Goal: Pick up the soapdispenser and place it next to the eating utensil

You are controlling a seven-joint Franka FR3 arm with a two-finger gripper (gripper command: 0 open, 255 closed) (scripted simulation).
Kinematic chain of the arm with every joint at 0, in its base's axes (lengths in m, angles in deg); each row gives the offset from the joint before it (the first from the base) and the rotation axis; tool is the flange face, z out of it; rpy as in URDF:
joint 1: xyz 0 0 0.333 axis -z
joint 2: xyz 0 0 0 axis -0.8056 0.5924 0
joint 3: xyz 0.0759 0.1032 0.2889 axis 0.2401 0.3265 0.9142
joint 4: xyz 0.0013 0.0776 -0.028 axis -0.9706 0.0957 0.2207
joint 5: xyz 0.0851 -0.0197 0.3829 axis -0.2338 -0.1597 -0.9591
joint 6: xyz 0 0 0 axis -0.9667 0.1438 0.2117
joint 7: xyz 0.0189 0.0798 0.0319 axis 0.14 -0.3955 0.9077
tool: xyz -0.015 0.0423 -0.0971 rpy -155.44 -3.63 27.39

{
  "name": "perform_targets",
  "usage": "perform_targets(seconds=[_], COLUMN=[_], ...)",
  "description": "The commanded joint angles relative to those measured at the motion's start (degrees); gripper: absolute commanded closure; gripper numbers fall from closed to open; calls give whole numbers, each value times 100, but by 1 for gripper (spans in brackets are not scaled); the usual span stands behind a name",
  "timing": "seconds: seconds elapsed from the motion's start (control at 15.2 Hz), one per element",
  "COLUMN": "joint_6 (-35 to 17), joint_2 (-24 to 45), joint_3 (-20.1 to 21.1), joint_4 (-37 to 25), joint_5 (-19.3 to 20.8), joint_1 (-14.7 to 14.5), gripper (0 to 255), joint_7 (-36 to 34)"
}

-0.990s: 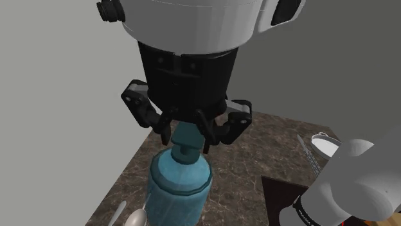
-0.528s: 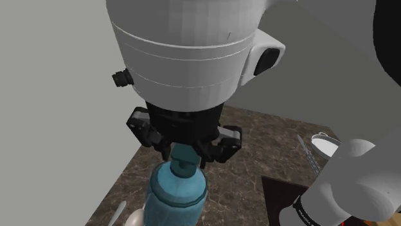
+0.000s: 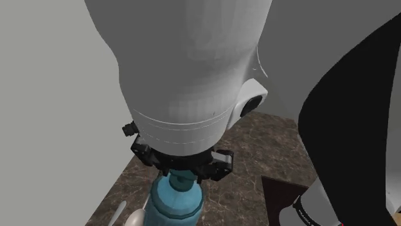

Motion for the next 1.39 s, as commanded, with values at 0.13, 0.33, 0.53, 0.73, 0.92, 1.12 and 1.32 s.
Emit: perform_targets(seconds=[0.13, 0.33, 0.53, 0.73, 0.92, 1.12, 1.32], joint_6=[-288, -510, -731, -953, -1174, -1395, -1614], joint_2=[20, 53, 103, 170, 254, 357, 481], joint_3=[54, 106, 167, 237, 316, 404, 500], joint_4=[273, 474, 665, 845, 1015, 1174, 1321], joint_5=[0, 11, 33, 69, 120, 189, 279], joint_1=[-8, -6, 3, 20, 46, 81, 126], gripper=[255, 255, 255, 255, 255, 255, 255], joint_7=[-72, -135, -208, -290, -384, -491, -614])
